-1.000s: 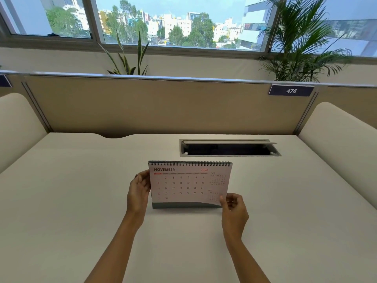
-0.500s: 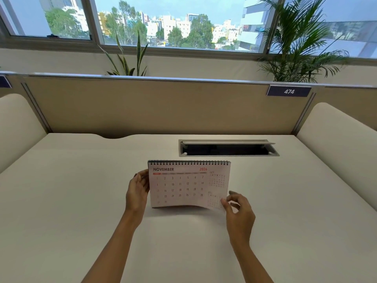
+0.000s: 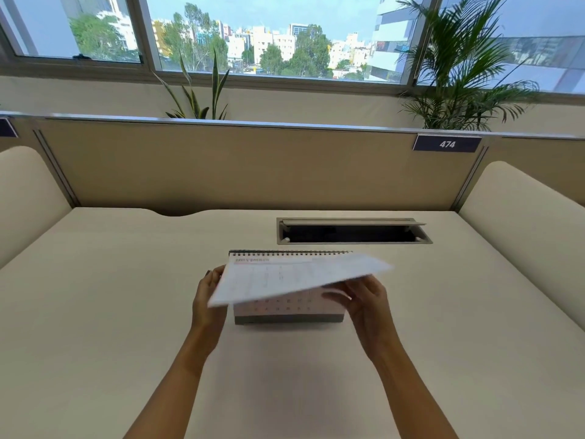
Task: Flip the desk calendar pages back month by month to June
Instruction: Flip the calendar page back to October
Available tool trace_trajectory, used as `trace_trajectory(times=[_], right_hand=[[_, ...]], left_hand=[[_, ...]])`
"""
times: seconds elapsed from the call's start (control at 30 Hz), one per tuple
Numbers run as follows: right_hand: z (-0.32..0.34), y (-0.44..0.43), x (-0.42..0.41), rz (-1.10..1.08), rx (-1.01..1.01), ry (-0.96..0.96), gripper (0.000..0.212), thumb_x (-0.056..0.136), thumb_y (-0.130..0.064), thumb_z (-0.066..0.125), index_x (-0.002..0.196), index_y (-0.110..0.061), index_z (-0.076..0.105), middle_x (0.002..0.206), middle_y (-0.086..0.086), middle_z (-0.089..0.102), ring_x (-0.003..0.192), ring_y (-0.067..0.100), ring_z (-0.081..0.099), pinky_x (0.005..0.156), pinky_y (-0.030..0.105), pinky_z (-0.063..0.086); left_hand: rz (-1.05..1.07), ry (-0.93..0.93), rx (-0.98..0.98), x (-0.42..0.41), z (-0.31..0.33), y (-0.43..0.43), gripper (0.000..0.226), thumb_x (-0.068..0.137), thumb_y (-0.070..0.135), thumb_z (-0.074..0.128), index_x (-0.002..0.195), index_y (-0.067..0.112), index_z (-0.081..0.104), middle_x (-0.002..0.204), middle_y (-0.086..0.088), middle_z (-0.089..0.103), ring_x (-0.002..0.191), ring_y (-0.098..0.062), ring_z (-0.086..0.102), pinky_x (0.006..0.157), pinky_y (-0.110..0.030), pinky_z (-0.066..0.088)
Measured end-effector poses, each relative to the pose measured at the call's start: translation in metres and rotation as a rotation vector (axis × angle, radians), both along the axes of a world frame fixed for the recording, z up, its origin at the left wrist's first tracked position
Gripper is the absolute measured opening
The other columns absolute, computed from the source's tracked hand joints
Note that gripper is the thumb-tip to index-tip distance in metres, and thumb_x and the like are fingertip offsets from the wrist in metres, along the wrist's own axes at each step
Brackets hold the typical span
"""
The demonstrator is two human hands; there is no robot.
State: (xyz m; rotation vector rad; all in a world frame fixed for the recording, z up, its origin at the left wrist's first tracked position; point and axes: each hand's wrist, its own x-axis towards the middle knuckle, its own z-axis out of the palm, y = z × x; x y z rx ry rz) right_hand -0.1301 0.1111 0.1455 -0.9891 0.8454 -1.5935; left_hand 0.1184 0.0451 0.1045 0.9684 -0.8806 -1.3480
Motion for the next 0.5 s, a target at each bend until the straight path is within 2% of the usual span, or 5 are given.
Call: trace_trajectory(times=[0.1,0.17,0.23,0.37,0.5], right_hand=[[0.017,-0.013,0.01,-0.215,-0.107,0.34,0.031,0.088,-0.017,0.063,0.117,-0.008,0.06,0.112,0.003,0.072,0.1,0.022,0.069,0.08,0.033,0.059],[0.022,-0.02,0.016,-0.386,-0.147,0.683,0.026,0.089,-0.016,0.064,0.115,-0.018,0.061,0.114,-0.002,0.07,0.1,0.014,0.067,0.078,0.028,0.059],[0.023,-0.027,0.021,-0.482,-0.221,0.908,0.028,0.087,-0.015,0.065,0.115,-0.017,0.061,0.118,0.003,0.068,0.102,0.013,0.063,0.08,0.028,0.057],[0.019,-0.039,0.025,-0.498,-0.31,1.143,0.026,0.084,-0.012,0.068,0.111,-0.01,0.066,0.113,0.01,0.069,0.105,0.02,0.06,0.09,0.036,0.053],[0.012,-0.047,0.025,-0.52,-0.343,1.271,0.018,0.085,-0.011,0.067,0.103,-0.009,0.067,0.103,0.009,0.071,0.104,0.024,0.06,0.104,0.042,0.043]], left_hand=[[-0.028,0.01,0.018,-0.002,-0.001,-0.001,0.04,0.101,0.031,0.021,0.113,0.019,0.058,0.116,-0.002,0.065,0.109,-0.019,0.059,0.096,-0.038,0.044],[0.001,0.036,0.041,-0.002,-0.001,-0.002,0.04,0.101,0.03,0.021,0.11,0.02,0.058,0.116,-0.003,0.065,0.109,-0.021,0.059,0.095,-0.038,0.045],[0.005,0.041,0.053,-0.003,0.001,-0.002,0.038,0.101,0.029,0.021,0.109,0.021,0.057,0.116,-0.003,0.064,0.11,-0.021,0.058,0.094,-0.038,0.045],[-0.02,0.054,0.05,-0.002,0.0,-0.001,0.037,0.101,0.029,0.02,0.109,0.022,0.056,0.115,-0.003,0.063,0.11,-0.019,0.058,0.093,-0.037,0.045],[-0.012,0.046,0.031,-0.002,-0.001,-0.001,0.038,0.101,0.028,0.021,0.11,0.019,0.057,0.115,-0.005,0.064,0.109,-0.02,0.059,0.092,-0.036,0.046]])
